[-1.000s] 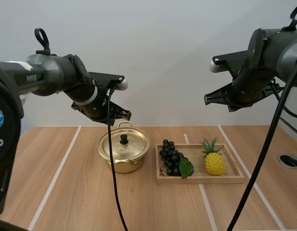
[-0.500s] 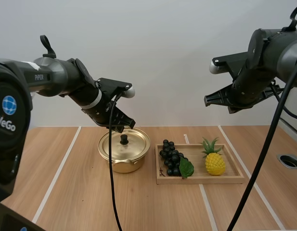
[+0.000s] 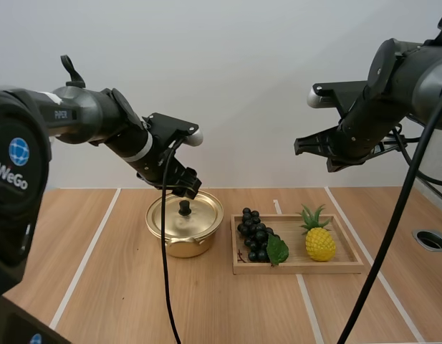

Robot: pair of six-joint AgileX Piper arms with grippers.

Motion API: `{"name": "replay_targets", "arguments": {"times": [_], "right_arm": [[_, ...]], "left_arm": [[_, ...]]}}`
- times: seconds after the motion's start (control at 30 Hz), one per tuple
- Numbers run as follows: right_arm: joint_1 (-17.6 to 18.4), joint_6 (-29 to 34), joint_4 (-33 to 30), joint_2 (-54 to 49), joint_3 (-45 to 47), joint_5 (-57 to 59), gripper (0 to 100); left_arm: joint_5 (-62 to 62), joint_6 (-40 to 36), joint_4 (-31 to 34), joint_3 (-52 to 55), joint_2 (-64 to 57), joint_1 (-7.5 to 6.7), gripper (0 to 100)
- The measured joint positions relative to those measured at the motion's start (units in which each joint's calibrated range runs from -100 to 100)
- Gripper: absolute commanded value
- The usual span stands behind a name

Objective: Open the pot, put the pineapple inside, and close it

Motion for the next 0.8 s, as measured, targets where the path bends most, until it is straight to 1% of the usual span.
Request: {"name": "replay_targets", "arguments": {"times": [0.33, 0.43, 0.57, 0.63, 0.7, 0.8], "right_arm": [[0.00, 0.00, 0.00, 0.00, 0.00, 1.85, 0], [0.00, 0.00, 0.00, 0.00, 0.00, 2.04, 0], [0.00, 0.00, 0.00, 0.13, 0.00, 2.49, 0], [0.00, 0.00, 0.00, 0.13, 0.00, 2.81, 0], [0.00, 0.00, 0.00, 0.13, 0.00, 3.26, 0], [0.00, 0.00, 0.00, 0.13, 0.00, 3.26, 0]], "left_arm": [[-4.74, 0.69, 0.00, 0.00, 5.30, -0.09, 99], [-7.08, 0.69, 0.16, 0.00, 5.45, -1.08, 99], [-9.21, 0.80, 1.72, 0.00, 5.45, -3.26, 99], [-10.00, 0.64, 3.08, 0.00, 5.45, -3.98, 99], [-10.76, -0.19, 5.18, 0.00, 5.45, -4.30, 99], [-11.75, -1.93, 8.72, 0.00, 5.45, -4.29, 99]]}}
